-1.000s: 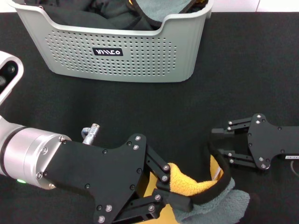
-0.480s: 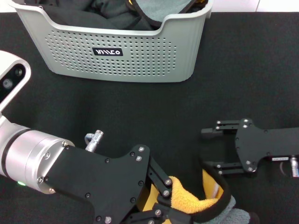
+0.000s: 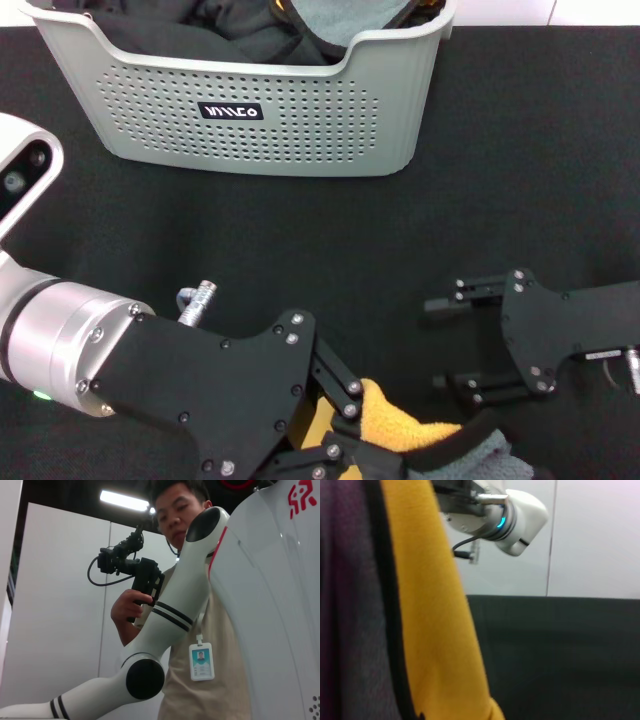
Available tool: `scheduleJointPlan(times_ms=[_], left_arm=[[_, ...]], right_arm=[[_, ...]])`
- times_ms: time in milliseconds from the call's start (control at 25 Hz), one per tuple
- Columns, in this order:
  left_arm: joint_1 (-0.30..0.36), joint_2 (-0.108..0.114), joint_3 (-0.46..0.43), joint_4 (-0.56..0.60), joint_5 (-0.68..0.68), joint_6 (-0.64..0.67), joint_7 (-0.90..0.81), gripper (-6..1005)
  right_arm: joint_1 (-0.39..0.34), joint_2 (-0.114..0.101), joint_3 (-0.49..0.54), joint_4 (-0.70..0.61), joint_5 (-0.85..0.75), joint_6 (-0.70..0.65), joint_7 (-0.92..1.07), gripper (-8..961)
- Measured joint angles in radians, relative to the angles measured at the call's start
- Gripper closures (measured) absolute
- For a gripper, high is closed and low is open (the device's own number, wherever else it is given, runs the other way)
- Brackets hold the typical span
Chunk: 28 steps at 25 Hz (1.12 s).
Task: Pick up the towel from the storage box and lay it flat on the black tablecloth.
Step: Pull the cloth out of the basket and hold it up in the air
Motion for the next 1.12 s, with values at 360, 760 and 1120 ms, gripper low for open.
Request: scheduleJointPlan(times_ms=[360,760,1120], left_arm=[[0.002,0.01,-0.086,-0.038,-0.014,-0.003,0.0,942],[-0.081,0.014,-0.108,-0.08,0.01,-0.005,-0.027,939],[-0.098,0.012,-0.11,-0.121,0.015,-0.008,-0.022,937]], right_arm=[[-0.021,-0.053,0.021,-0.012,-0.052,-0.005,0.051,278],[-0.023,-0.09,0.052,-0.025,-0.055,-0.041,0.043,280],[-0.019,-0.089,0.075,-0.167,-0.083,-0.17,0.095,282]])
